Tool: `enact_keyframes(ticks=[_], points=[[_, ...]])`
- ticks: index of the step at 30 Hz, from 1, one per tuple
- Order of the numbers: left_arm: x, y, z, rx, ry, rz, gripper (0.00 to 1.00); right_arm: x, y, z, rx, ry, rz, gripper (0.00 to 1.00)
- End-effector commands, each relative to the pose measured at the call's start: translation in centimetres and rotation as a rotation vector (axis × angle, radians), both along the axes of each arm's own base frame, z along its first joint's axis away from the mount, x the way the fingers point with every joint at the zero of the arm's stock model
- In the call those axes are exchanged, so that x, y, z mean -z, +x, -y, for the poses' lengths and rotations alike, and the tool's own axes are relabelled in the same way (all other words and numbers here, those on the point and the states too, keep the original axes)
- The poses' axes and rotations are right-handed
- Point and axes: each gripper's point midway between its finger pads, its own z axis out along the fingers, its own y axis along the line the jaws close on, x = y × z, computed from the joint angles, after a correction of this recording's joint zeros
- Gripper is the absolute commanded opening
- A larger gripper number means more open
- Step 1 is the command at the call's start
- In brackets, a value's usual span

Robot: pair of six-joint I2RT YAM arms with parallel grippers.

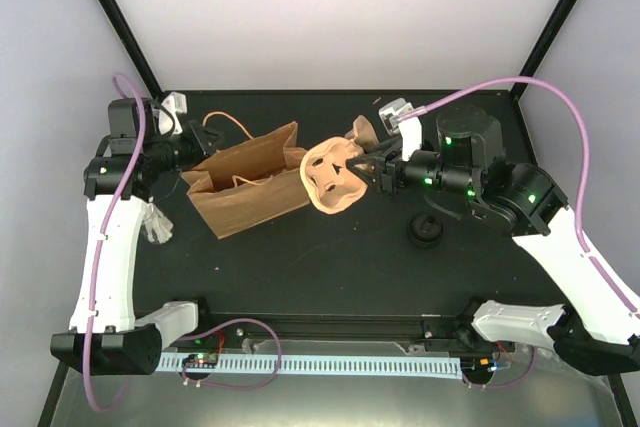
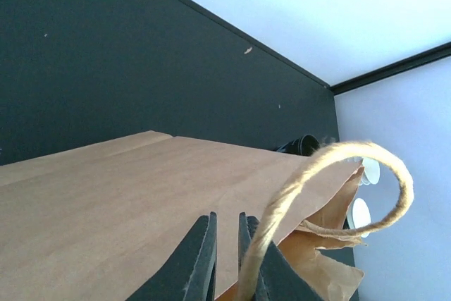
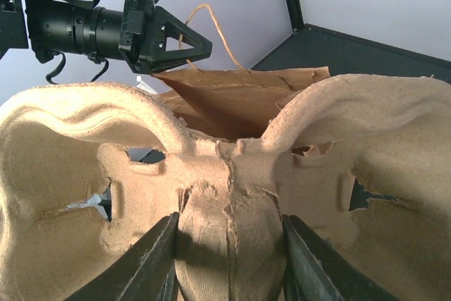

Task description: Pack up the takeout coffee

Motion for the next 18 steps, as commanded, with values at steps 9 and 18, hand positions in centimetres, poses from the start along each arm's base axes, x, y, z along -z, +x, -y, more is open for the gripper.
enact_keyframes(ticks=[9,18], points=[[-0.1,-0.1,-2.8,-0.060,0.158,0.066,0.31,-0.2,0.4,-0.3,-0.019,0.030,-0.011,0.39],[-1.0,-0.9,-2.8,0.053,0.324,0.134,0.65,-0.6,0.4,-0.4,-0.033,0.038,-0.015,0.39]])
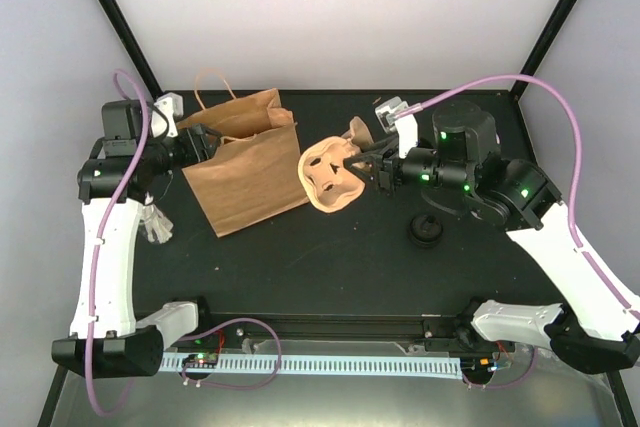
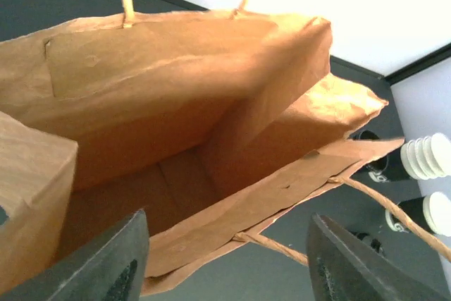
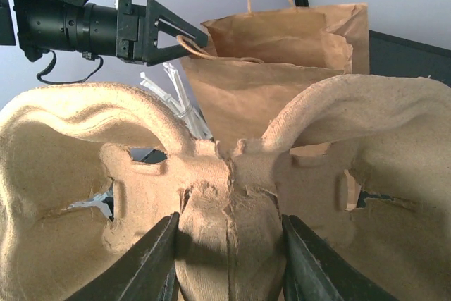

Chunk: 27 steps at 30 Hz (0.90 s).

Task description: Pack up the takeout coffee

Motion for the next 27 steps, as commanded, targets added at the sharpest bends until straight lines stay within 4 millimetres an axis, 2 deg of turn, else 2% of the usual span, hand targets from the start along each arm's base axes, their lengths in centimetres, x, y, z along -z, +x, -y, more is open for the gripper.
enact_keyframes(ticks=[1,3,7,10,14,16,18,22,27], points=[[-1.8,-0.7,-0.5,0.069,0.148,0.091,0.72,-1.2,-0.2,0.0,-0.016,0.034,0.008,0.39],[-2.2,-0.4,-1.7,0.033,0.219,0.109,0.78,-1.4,-0.3,0.0,-0.022,0.035,0.007,0.39],[-3.4,0.5,-3.3,-0.013,0.327,0.156,0.79,-2.0,-0.5,0.1,-0.032,0.031,0.013,0.39],[-4.8,1.0,-2.4,0.097,0.397,0.228,0.77,-2.3,-0.6,0.1,-0.041,0.023,0.015,0.38],[-5.7,1.2,-1.2,0.251,0.496,0.315,0.83,-3.1,-1.1,0.1,-0.064,0.015,0.010,0.38],[-5.7,0.9,-0.1,0.362,0.545,0.375,0.84,-3.4,-1.3,0.2,-0.076,0.012,0.006,0.38],[-5.2,1.0,0.1,0.423,0.613,0.411,0.85,-3.6,-1.6,0.1,-0.090,0.009,0.002,0.39],[-4.7,2.6,-1.4,0.411,0.716,0.381,0.88,-3.8,-1.8,0.1,-0.104,0.010,0.000,0.38],[-4.1,4.0,-0.9,0.504,0.679,0.350,0.86,-3.9,-1.9,-0.2,-0.120,0.017,-0.007,0.38]])
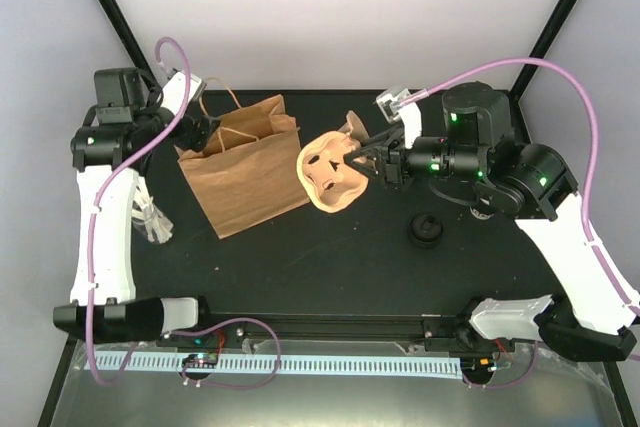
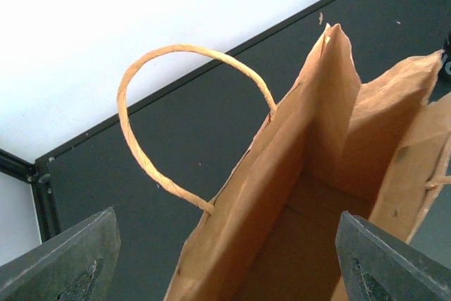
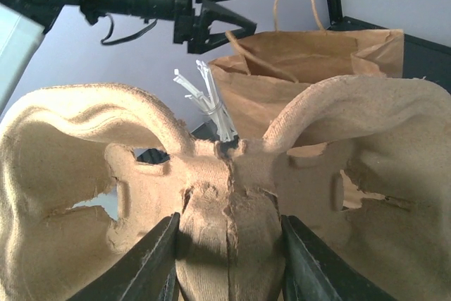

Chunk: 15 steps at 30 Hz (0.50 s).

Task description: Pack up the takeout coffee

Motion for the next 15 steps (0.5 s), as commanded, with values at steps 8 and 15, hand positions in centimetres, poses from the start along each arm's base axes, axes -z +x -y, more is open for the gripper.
enact_keyframes(ticks=[8,15], points=[[1.3,2.3,-0.1,0.156,0.017,-0.073,0.86,-1.1,-0.3,-0.3,-0.038,0.002,-0.006,0.38],[2.7,2.8,-0.7,0.175,-0.015,-0.109,0.80,-0.7,0.0,-0.6,-0.036,-0.003,-0.029,0.38]])
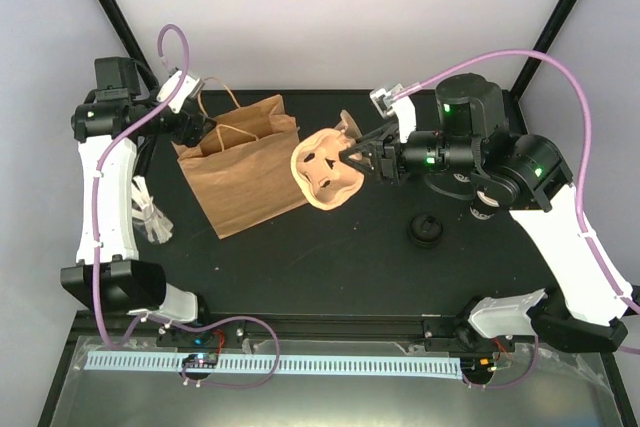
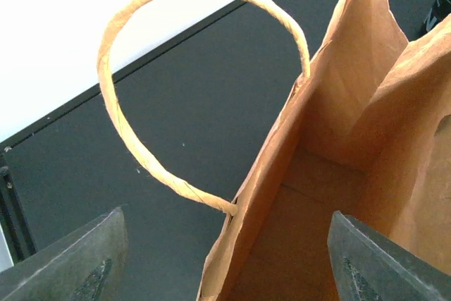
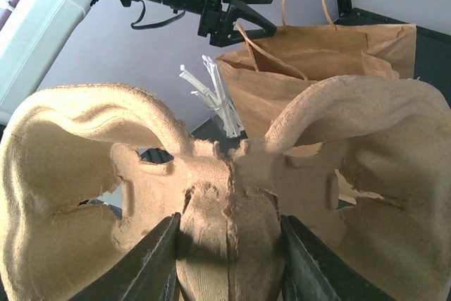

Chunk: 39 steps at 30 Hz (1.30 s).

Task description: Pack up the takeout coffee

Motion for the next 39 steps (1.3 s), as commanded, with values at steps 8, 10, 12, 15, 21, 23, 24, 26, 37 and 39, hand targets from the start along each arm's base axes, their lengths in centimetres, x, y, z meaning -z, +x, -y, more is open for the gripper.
enact_keyframes(ticks=[8,10,12,15,21,23,24,26,37,39], points=[[1.3,1.1,0.6,0.105,-0.033,-0.042,0.69,-0.7,-0.1,0.3,0.000,0.015,0.000,0.37],[1.4,1.5,0.7,0.107,-0.044,-0.051,0.63,-0.7,-0.2,0.3,0.002,0.015,0.000,0.37],[1.4,1.9,0.7,0.111,-0.054,-0.054,0.59,-0.7,-0.2,0.5,0.006,0.013,0.001,0.37],[1.5,2.1,0.7,0.118,-0.049,-0.055,0.46,-0.7,-0.3,0.7,0.012,0.014,0.004,0.37],[2.0,1.2,1.9,0.210,-0.057,-0.057,0.31,-0.7,-0.4,0.7,0.014,0.015,0.000,0.37],[2.5,1.3,1.7,0.202,-0.049,-0.073,0.27,-0.6,-0.4,0.7,0.013,0.012,0.000,0.37],[2.7,1.3,1.7,0.201,-0.047,-0.078,0.18,-0.7,-0.4,0.8,0.013,0.012,0.003,0.37],[2.4,1.3,1.8,0.206,-0.045,-0.068,0.02,-0.6,-0.4,0.9,0.016,0.009,0.006,0.37],[-3.0,-2.9,7.8,0.277,-0.001,0.165,0.02,-1.2,-0.7,2.2,0.063,0.038,0.055,0.37],[-3.8,-4.1,8.7,0.259,0.024,0.235,0.02,-0.5,-0.6,2.4,0.074,0.030,0.054,0.37]])
